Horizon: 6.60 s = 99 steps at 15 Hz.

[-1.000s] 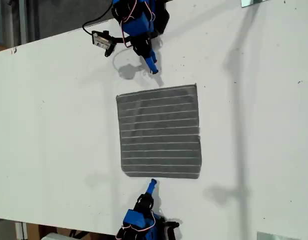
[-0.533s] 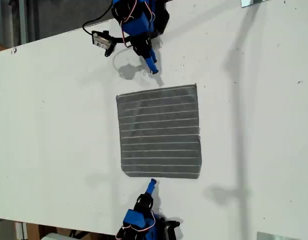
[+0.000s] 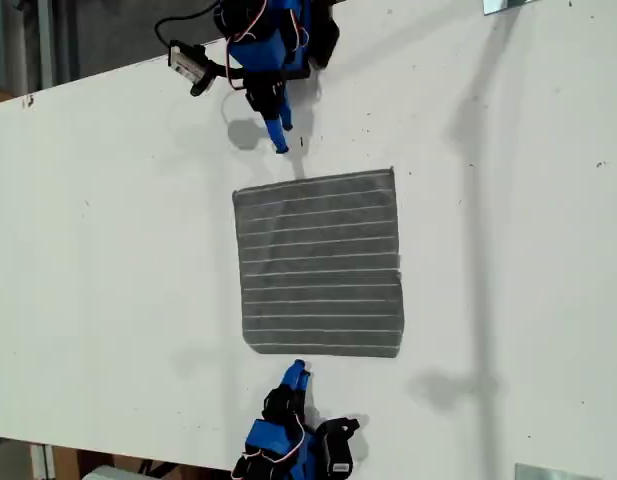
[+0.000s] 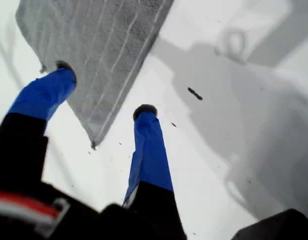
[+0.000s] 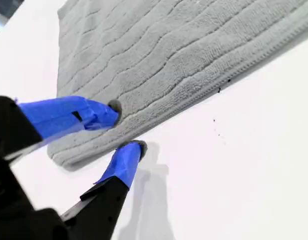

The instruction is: Grasp corners of a square towel and fold twice.

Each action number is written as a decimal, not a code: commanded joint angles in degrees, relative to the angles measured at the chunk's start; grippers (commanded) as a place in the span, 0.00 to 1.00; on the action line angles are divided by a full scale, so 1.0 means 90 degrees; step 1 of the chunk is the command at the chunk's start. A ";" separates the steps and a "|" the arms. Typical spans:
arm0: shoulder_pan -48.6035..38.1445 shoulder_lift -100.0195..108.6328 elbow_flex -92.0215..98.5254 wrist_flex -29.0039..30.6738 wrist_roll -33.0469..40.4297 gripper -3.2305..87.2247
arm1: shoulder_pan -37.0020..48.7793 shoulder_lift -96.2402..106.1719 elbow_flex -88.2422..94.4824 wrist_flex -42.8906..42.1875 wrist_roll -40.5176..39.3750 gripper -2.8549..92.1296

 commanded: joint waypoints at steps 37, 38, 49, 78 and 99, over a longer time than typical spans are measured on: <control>0.3418 -1.3623 -1.0439 0.0439 -0.0986 0.25 | -0.4180 -1.4492 -0.9229 -0.1406 0.0205 0.03; 0.3525 -1.3652 -1.0439 0.0459 -0.1123 0.25 | -0.4189 -1.4492 -0.9229 -0.1416 0.0205 0.03; 0.4277 -1.4287 -0.9893 -0.0518 -0.1973 0.25 | -0.4229 -1.4473 -0.9268 -0.1416 0.0195 0.03; 0.0674 -0.6982 -0.5732 -0.1504 0.1504 0.03 | 0.0283 -1.0293 -0.8682 -0.0264 -0.2588 0.03; 0.0869 -0.6846 -0.2920 -0.3486 0.0508 0.03 | 0.0098 -1.1387 -0.7031 -0.0693 -0.2734 0.03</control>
